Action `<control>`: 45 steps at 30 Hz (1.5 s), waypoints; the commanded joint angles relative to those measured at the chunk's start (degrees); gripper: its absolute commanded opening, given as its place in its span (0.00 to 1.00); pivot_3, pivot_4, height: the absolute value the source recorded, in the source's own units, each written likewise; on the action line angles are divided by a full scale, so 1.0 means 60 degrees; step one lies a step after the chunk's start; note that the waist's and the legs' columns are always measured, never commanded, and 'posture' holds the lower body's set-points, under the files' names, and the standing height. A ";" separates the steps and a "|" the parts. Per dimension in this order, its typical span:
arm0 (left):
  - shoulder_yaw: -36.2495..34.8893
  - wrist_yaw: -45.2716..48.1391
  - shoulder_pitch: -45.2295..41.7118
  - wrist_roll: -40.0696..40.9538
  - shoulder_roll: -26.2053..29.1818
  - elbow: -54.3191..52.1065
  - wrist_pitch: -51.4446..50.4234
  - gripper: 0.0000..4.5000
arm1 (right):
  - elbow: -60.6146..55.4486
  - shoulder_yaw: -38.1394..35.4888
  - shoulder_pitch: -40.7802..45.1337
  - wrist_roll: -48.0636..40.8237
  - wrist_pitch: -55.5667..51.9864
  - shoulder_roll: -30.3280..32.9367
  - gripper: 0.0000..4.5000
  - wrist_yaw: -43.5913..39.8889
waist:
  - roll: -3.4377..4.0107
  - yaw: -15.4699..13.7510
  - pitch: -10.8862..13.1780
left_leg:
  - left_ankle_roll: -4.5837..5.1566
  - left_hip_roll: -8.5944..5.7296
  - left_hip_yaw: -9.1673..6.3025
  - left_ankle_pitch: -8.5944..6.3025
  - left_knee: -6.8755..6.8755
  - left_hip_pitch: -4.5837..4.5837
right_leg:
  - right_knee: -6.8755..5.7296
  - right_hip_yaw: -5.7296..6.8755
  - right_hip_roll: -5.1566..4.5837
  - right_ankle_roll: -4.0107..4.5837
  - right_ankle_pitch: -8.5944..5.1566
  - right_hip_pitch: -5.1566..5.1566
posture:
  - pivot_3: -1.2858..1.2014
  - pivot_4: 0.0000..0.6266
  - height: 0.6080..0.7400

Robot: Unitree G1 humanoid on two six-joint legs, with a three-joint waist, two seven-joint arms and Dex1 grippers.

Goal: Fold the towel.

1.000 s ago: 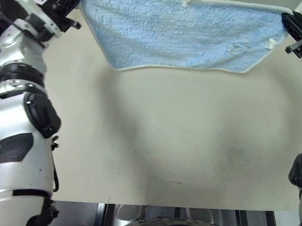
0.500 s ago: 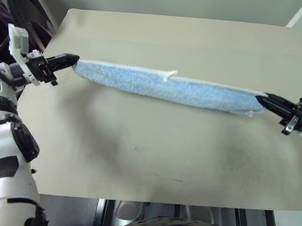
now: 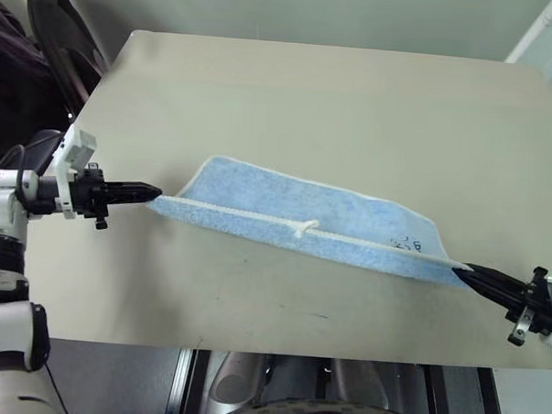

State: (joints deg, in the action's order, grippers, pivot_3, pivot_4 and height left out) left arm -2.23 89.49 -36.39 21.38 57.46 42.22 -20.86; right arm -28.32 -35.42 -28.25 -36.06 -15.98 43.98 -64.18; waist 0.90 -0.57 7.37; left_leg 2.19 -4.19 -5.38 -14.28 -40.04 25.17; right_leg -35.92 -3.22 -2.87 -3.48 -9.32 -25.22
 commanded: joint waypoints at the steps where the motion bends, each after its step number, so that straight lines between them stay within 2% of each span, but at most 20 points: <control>1: 0.0188 0.0501 0.0056 0.0411 0.0569 -0.0521 -0.0271 0.01 | -0.0394 -0.0259 -0.0388 0.0115 0.0261 0.0130 0.00 -0.0339 | -0.0001 0.0026 -0.0001 | -0.0003 0.0000 0.0000 -0.0001 0.0001 0.0000 | 0.0000 -0.0001 0.0002 0.0001 -0.0001 -0.0002 | 0.52 0.24 0.95; 5: 0.0662 0.0501 -0.0104 0.0548 0.0984 -0.0498 -0.0197 0.01 | -0.0437 -0.0268 -0.0952 0.0466 0.0448 0.0415 0.00 -0.0805 | -0.0002 0.0038 -0.0001 | -0.0023 0.0003 -0.0004 -0.0012 0.0006 0.0003 | 0.0002 -0.0005 0.0010 0.0009 -0.0015 -0.0010 | 0.52 0.24 0.95; 8: 0.0738 0.0501 -0.0347 0.0440 0.0936 -0.0238 0.0018 0.01 | -0.0326 -0.0275 -0.0605 0.0285 0.0310 0.0498 0.00 -0.0583 | -0.0007 0.0038 -0.0004 | -0.0040 0.0005 -0.0011 -0.0022 0.0010 0.0006 | 0.0003 -0.0003 0.0012 0.0015 -0.0032 -0.0014 | 0.52 0.24 0.95; 14: 0.0578 0.0078 -0.1334 0.0085 -0.0371 0.0693 0.0370 0.01 | 0.0392 0.0304 0.0905 0.0576 -0.0034 0.0485 0.00 0.0409 | -0.0021 0.0002 -0.0009 | -0.0039 0.0002 -0.0012 -0.0017 0.0008 0.0012 | 0.0005 -0.0007 0.0012 0.0021 -0.0032 -0.0015 | 0.52 0.24 0.95; 19: 0.0602 -0.0574 -0.2477 -0.0654 -0.1576 0.2351 0.1464 0.01 | 0.1037 0.0952 0.1540 0.1039 0.0106 0.0321 0.00 0.0817 | -0.0029 -0.0048 -0.0008 | -0.0114 0.0007 -0.0020 0.0031 0.0009 0.0021 | 0.0003 0.0004 0.0012 0.0010 -0.0038 -0.0017 | 0.52 0.24 0.95; 23: 0.0371 -0.1275 -0.3321 -0.1054 -0.2210 0.3597 0.2239 0.01 | 0.1537 0.1358 0.1818 0.1398 0.0322 0.0158 0.00 0.1019 | -0.0031 -0.0044 -0.0007 | -0.0003 0.0006 -0.0017 0.0101 0.0007 0.0033 | 0.0016 0.0005 0.0010 -0.0009 -0.0039 -0.0022 | 0.52 0.24 0.95; 29: 0.0120 -0.1638 -0.3914 -0.1554 -0.2309 0.4518 0.2788 0.01 | 0.2250 0.1396 0.1911 0.1864 0.0788 0.0204 0.00 0.1082 | -0.0031 -0.0042 -0.0006 | 0.0004 0.0006 -0.0015 0.0090 0.0007 0.0038 | 0.0022 0.0004 0.0010 -0.0052 -0.0056 -0.0023 | 0.52 0.24 0.95; 36: -0.0136 -0.2421 -0.3807 -0.2125 -0.2277 0.5019 0.3385 0.01 | 0.2902 0.1422 0.2248 0.2034 0.1234 0.0282 0.00 0.1046 | -0.0031 -0.0043 -0.0006 | 0.0009 0.0006 -0.0015 0.0085 0.0008 0.0040 | 0.0025 0.0004 0.0010 -0.0053 -0.0063 -0.0023 | 0.52 0.24 0.95; 45: -0.0486 -0.3357 -0.3775 -0.2328 -0.2981 0.5198 0.3859 0.01 | 0.4009 0.2070 0.3254 0.2596 0.1869 0.0231 0.00 0.1343 | -0.0031 -0.0108 -0.0006 | 0.0019 0.0000 -0.0015 0.0101 0.0005 0.0042 | 0.0018 0.0004 0.0003 -0.0047 -0.0050 -0.0016 | 0.52 0.24 0.95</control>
State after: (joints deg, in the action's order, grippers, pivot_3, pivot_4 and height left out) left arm -3.70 71.36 -58.55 7.58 39.14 73.58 0.85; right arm -5.03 -22.59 -8.94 -21.37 -6.37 44.92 -56.43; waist 0.71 -1.22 7.33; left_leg 2.31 -4.19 -5.47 -13.67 -40.00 25.42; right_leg -35.82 -3.19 -2.85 -3.76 -9.62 -25.31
